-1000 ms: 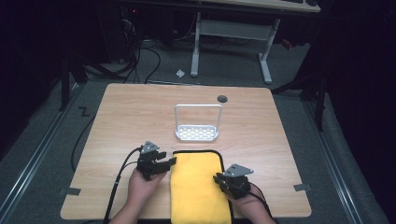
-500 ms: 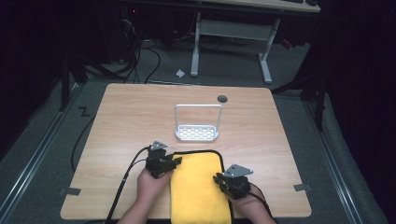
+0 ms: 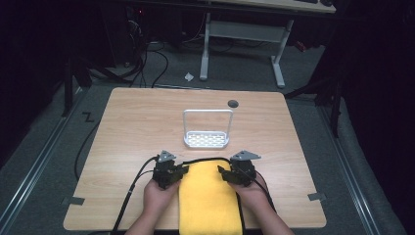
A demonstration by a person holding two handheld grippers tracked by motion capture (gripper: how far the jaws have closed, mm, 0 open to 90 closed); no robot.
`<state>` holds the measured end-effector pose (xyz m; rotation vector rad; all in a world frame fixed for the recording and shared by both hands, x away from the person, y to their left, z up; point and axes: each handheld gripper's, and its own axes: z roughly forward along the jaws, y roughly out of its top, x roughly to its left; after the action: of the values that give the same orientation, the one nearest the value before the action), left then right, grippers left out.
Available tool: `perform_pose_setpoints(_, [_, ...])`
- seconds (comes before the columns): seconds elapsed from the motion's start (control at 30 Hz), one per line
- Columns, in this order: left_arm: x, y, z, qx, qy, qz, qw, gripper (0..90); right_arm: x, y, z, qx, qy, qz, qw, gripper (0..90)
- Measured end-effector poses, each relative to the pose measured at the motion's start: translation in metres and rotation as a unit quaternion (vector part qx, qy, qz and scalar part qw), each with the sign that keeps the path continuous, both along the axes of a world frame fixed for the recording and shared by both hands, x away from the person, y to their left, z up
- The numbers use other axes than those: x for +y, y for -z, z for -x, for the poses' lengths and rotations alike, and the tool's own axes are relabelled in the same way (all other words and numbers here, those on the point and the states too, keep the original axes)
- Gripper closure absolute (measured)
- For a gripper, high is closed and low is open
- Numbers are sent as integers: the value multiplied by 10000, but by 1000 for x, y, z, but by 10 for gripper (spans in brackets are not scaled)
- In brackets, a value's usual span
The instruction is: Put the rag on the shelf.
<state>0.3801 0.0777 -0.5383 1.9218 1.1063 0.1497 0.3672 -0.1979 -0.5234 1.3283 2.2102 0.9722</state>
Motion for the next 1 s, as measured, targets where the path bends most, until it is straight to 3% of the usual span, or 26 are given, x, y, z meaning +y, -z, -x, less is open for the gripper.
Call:
perform_pose_setpoints(0.03, [0, 0, 0, 1, 0, -1, 10000, 767, 1, 2, -3, 58, 19, 72, 10000, 363])
perform_pose_setpoints(0.1, [0, 0, 0, 3, -3, 6, 10000, 767, 2, 6, -6, 131, 34, -15, 9999, 390])
perform_pose_setpoints(0.2, [0, 0, 0, -1, -5, -2, 10000, 767, 6, 5, -3, 111, -58, 47, 9999, 480])
perform_pose_setpoints(0.43, [0, 0, 0, -4, -8, -4, 10000, 767, 8, 6, 1, 119, -271, -143, 9995, 717])
perform_pose_setpoints(0.53, [0, 0, 1, -11, -7, -18, 10000, 767, 9, 6, 3, 116, -281, -188, 9994, 761])
perform_pose_setpoints(0.7, [0, 0, 1, -4, -29, 5, 10000, 751, 9, 6, 4, 76, -316, -182, 9993, 780])
perform_pose_setpoints(0.9, [4, 0, -1, 128, 7, 165, 9998, 800, 9, -1, 7, -172, -300, -204, 9992, 780])
perform_pose_setpoints(1.0, [6, -3, 1, 48, -10, 246, 9997, 828, 9, -3, 10, -291, -306, -199, 9989, 780])
